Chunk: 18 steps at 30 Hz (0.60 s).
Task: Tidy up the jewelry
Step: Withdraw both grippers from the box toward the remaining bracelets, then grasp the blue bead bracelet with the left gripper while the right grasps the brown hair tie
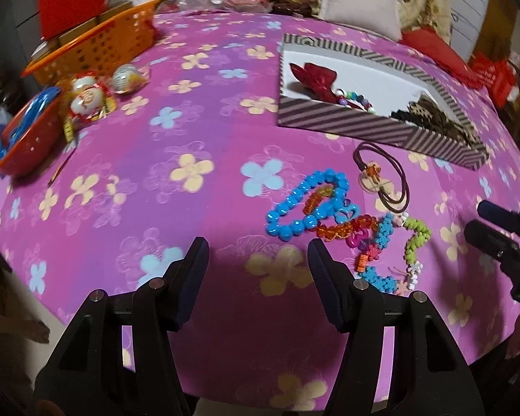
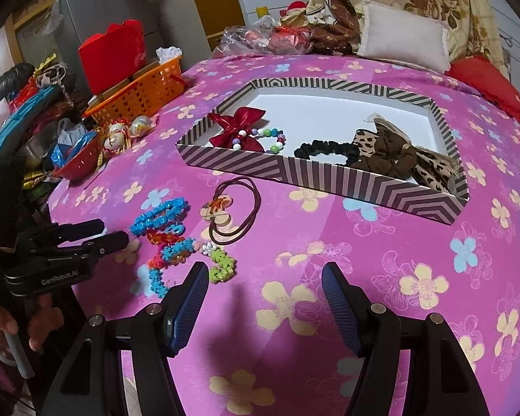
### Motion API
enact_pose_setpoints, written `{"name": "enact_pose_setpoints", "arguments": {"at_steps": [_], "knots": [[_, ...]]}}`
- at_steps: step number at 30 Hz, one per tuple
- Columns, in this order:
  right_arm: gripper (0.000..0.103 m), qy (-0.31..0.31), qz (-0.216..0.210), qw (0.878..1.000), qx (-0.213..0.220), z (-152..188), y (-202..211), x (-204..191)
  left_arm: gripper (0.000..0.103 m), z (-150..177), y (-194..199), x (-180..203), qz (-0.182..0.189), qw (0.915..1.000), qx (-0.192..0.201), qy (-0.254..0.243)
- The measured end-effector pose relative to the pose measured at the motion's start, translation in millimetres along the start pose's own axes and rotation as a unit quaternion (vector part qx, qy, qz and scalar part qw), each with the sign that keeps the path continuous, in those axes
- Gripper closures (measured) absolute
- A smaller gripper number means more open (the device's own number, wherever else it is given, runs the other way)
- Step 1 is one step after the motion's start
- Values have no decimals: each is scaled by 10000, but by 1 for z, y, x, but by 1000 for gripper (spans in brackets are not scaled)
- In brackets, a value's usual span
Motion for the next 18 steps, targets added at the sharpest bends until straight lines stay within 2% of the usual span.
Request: {"name": "enact_pose_setpoints", "arguments": {"at_steps": [11,14,16,18], "knots": [[38,-27,-6,9999,-105,0,-11,1,44,-8,-22,18,248,9973,-106,-680],[38,-36,6,9999,-144,0,-15,3,46,-9,-29,18,354,9969,-147,-686],[38,-39,9,9999,-164,-1,-18,3,57,-12,-29,17,354,9970,-97,-686],[38,-39,10,9998,-193,-1,-20,3,74,-15,-29,16,396,9971,-73,-650]]}}
Point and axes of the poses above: each gripper's, at about its wrist camera, not at the fingertips, and y roughly against the way its jaws point, x to its right, z to its underside, the point moved 10 cm from there along -y, roughly the way its jaws point, and after that the axes turned 8 degrees about z, right-handed, at the moved point
